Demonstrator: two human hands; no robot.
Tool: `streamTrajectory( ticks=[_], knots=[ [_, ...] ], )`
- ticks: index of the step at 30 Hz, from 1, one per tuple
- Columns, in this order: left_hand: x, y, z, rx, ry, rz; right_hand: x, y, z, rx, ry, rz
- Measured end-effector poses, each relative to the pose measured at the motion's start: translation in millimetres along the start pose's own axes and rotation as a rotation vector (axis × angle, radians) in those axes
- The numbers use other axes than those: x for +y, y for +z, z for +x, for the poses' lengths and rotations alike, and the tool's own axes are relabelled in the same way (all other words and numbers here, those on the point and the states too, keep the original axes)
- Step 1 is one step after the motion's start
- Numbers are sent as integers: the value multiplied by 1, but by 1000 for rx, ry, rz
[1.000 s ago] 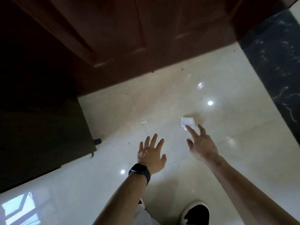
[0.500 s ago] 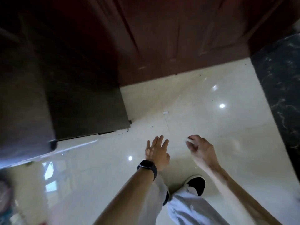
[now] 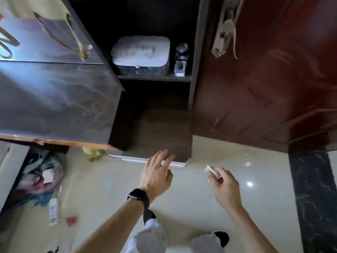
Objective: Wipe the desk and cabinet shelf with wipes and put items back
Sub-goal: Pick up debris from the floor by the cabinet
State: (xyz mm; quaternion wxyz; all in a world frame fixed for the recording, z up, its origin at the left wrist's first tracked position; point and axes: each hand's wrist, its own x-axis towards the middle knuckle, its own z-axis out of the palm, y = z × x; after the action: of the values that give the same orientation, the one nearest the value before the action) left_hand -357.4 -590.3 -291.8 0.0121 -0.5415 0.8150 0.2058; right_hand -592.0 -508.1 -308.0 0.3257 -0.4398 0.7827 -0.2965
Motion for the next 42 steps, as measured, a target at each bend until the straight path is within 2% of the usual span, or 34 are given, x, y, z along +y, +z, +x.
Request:
streamTrajectory(
  ticks=[5, 8, 11, 15, 20, 25, 27, 30, 32, 34, 38, 40, 42],
  knots=[
    [-103, -63, 16, 212, -91, 193, -42, 76, 25, 4, 40, -53],
    [-153, -90, 34, 235, -166, 232, -63, 110, 50, 29, 32, -88],
    [-183, -101, 46, 235, -219, 196, -77, 133, 81, 138, 21, -130],
    [-188, -92, 50, 311, -222, 187, -83, 143, 121, 266, 145, -169],
    [-190, -87, 54, 351, -229, 198, -98, 138, 171, 257, 95, -357],
    [-191, -84, 57, 380, -221, 209, -109, 144, 220, 348, 84, -420],
    [-193, -83, 57, 386, -223, 217, -107, 153, 215, 329, 15, -482],
    [-190, -85, 57, 374, -219, 203, -96, 151, 179, 189, -98, -602],
    [-190, -89, 56, 353, -228, 198, -98, 142, 163, 101, -49, -599],
    [-189, -90, 56, 337, -236, 196, -112, 132, 163, 115, 33, -542],
    [-189, -87, 56, 341, -241, 202, -139, 112, 200, 393, -53, -385],
    [-189, -87, 56, 355, -235, 204, -135, 110, 218, 355, -100, -426],
    [-190, -85, 56, 365, -229, 213, -113, 118, 224, 232, -157, -491]
  ],
)
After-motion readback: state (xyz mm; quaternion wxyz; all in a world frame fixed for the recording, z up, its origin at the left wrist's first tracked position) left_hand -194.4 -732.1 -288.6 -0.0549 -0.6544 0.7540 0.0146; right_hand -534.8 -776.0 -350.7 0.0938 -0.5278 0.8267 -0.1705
